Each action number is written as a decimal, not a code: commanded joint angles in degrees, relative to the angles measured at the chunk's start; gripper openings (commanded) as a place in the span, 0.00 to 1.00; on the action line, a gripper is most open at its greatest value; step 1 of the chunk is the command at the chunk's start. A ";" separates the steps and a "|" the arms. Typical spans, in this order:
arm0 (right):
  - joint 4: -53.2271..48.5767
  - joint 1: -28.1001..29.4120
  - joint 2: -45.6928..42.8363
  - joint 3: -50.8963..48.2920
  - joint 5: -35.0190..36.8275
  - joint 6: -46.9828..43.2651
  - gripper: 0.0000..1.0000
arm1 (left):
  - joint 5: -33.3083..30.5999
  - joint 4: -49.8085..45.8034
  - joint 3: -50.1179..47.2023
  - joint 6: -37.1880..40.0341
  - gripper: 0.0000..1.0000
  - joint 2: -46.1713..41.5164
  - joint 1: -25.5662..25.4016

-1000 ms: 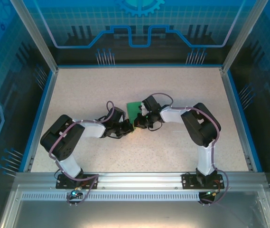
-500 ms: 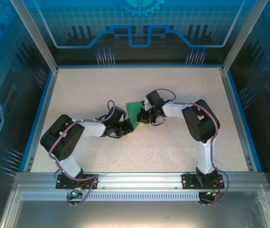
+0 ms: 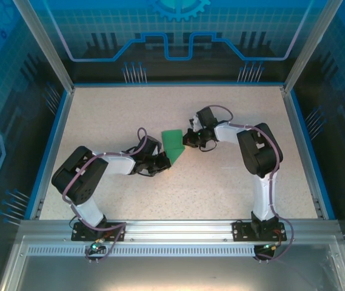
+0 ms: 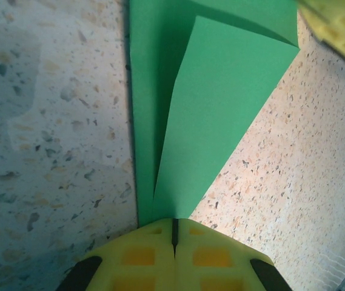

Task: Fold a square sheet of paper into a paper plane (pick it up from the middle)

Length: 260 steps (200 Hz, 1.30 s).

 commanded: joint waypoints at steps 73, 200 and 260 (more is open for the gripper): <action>-0.45 1.92 -20.05 -15.02 8.28 -0.97 0.27 | 1.21 -10.15 -0.26 5.12 0.22 -11.86 -0.48; 11.65 6.76 -18.89 -21.44 4.61 7.70 0.66 | -7.94 -6.31 7.09 4.85 0.26 -3.68 -0.59; 13.83 8.13 -11.68 -16.33 0.04 8.34 0.49 | -11.33 -6.65 7.98 4.68 0.19 -0.03 -0.50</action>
